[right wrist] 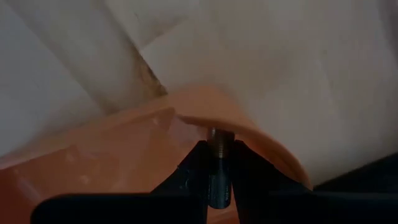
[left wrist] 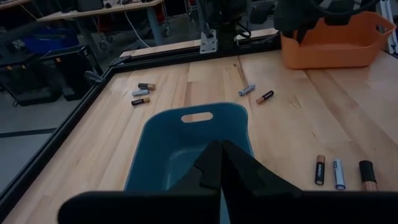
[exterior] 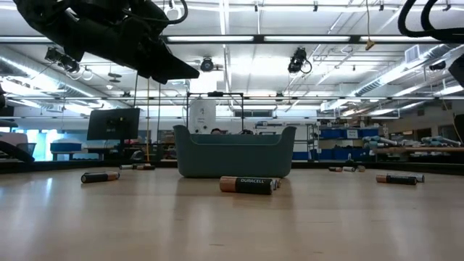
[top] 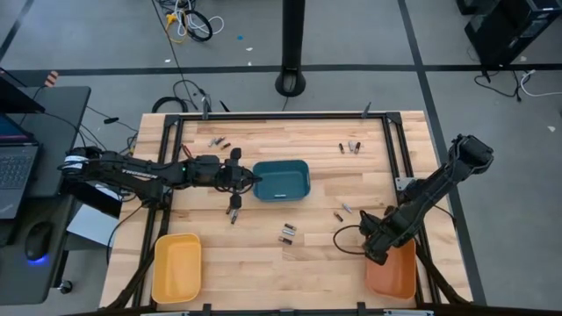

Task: Sort batteries
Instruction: Put the large black battery into the orange bin

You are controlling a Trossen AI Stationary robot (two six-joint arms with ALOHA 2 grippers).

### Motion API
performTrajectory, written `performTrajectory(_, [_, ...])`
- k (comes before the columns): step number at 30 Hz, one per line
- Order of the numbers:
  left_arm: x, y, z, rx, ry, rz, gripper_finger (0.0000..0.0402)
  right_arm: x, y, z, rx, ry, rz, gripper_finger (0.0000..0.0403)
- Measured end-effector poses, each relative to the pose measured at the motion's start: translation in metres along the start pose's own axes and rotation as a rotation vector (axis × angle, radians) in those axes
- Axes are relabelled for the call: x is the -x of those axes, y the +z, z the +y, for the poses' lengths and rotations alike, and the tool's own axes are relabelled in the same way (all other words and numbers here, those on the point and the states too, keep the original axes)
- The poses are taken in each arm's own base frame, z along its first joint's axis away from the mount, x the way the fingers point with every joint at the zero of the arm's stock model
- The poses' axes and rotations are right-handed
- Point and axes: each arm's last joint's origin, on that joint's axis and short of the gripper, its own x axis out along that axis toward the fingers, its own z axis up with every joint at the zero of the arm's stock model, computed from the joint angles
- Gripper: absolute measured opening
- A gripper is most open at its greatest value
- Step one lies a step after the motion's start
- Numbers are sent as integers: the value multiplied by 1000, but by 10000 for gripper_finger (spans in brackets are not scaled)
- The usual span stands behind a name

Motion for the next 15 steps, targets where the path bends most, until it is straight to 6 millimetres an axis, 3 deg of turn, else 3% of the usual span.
performTrajectory(8, [0,0,0,2,0,1,10,0,1,7,38,75,0,54])
performTrajectory(11, [0,0,0,2,0,2,10,1,2,13,-43,141,28,58])
performTrajectory(15, [0,0,0,5,0,2,10,1,2,15,-200,165,41,95])
